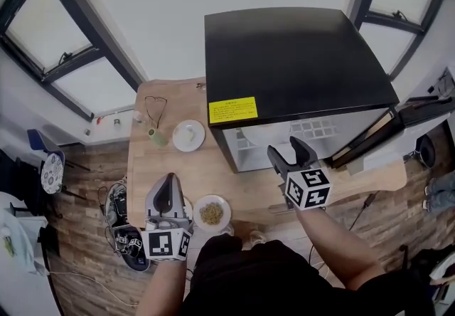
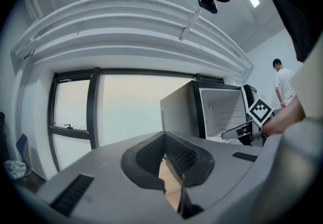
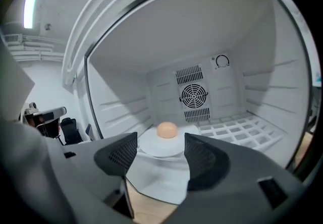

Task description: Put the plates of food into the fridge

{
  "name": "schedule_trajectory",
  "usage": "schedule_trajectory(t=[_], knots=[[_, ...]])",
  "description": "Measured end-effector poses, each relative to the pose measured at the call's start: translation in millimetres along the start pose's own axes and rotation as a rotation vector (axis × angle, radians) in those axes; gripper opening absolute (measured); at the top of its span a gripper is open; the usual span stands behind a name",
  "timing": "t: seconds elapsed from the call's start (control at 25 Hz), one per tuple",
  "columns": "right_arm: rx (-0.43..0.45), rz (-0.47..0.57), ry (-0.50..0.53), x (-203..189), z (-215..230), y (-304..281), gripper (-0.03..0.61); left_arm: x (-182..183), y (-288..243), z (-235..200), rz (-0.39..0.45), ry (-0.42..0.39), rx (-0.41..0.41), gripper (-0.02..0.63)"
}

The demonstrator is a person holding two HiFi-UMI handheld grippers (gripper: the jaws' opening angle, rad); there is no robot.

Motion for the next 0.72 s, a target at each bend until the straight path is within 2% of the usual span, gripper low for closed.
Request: schedule_trajectory(t=[0.24, 0.28, 0.36, 0.4, 0.72], knots=[[0.083, 0.014, -0.066, -17, -13, 11, 0.302, -4, 19, -8, -0.013, -0.011, 0.031, 0.005], [0.097, 0.017, -0.075, -20, -16, 14, 0.286, -5, 21, -11, -0.015, -0.011, 0.031, 0.005], [0.137, 0.034, -0.093, -23, -26, 19, 0.195, -6, 20, -16, -0.014, -0.007, 0.026, 0.005], [0.155, 0.042, -0.102, -25, -30, 21, 0.178, -6, 19, -18, -0.011, -0.006, 0.017, 0.005], [0.162, 0.006, -0.220, -74, -64, 31, 0.176, -12, 23, -46, 0.002, -0.024, -0.081, 0.005]])
Point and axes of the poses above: the fingertips, and each gripper's own axes: y backward along the fingers, z to its right, x out of its top, the point moved 2 cm from there along y, backward along the fingers, and after that the axes turned 5 degrees about -y, right-handed, at the moved point
